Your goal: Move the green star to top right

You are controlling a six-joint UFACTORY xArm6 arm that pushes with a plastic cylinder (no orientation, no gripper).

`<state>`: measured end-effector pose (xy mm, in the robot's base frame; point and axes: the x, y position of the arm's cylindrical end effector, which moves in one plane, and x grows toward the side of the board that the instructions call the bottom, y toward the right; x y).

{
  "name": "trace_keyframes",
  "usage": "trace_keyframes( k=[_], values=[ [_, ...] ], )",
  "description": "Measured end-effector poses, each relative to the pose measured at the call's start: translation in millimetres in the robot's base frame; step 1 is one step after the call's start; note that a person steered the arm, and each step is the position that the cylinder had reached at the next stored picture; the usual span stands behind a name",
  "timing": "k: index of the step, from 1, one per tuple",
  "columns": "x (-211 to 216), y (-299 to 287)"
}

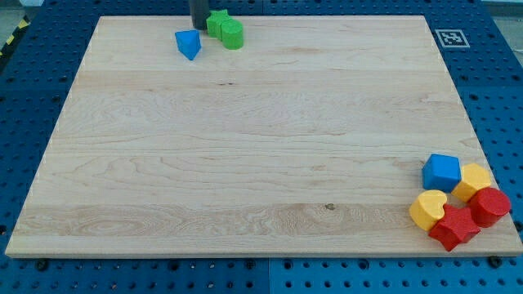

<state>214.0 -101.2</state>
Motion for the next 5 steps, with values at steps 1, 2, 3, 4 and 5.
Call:
trace_keyframes(
  k=[1, 2, 3, 4, 5],
  values=[
    [3.1, 25.7],
    [10.5, 50.6],
    [41.4, 57.0],
    [61.1, 77.3],
    [61.1, 105.5]
  ],
)
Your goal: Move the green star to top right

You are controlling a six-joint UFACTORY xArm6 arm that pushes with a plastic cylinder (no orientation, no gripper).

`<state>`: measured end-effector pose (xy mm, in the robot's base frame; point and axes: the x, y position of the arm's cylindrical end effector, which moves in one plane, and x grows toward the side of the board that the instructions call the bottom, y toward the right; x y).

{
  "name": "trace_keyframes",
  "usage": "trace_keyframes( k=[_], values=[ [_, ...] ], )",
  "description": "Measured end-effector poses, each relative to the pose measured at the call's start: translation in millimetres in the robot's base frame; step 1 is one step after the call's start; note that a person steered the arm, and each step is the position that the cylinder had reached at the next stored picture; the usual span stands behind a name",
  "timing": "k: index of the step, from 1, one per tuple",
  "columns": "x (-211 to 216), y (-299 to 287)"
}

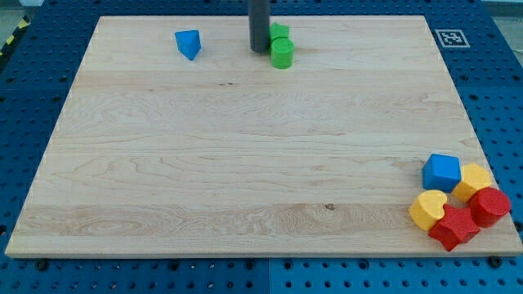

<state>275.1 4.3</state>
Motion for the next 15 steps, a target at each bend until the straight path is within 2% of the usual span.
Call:
trace_keyframes(
  k=[2, 4, 7, 11, 13, 15],
  values=[
    [-7.8, 27.7],
    [-41.2, 41.5],
    [-50.0, 60.8],
    [-48.3, 144.2],
    [-7.9, 193.6],
    [-8.9, 200.7]
  ],
)
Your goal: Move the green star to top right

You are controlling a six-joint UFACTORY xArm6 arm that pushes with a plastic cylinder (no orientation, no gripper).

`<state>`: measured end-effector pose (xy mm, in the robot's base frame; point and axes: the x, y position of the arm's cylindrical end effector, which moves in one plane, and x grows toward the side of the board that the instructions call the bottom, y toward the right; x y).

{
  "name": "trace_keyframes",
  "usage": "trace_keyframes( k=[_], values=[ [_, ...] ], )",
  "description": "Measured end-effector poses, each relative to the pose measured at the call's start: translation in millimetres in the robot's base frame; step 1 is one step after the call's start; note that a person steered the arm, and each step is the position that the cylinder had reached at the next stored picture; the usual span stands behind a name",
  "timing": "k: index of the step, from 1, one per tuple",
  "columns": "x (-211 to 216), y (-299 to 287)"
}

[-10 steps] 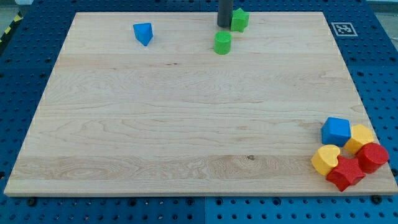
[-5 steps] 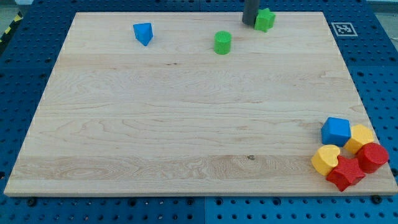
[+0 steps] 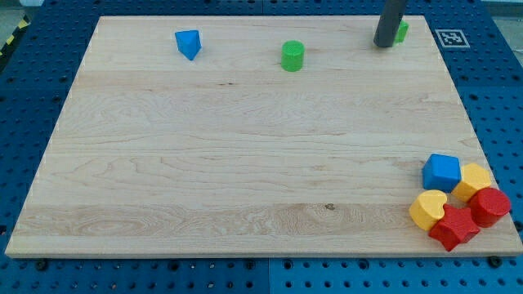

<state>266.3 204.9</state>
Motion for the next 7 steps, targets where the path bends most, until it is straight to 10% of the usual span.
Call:
trace_keyframes(
  k=[5, 7],
  values=[
    [-10.5, -19.1],
    [-23.0, -221.6]
  ],
)
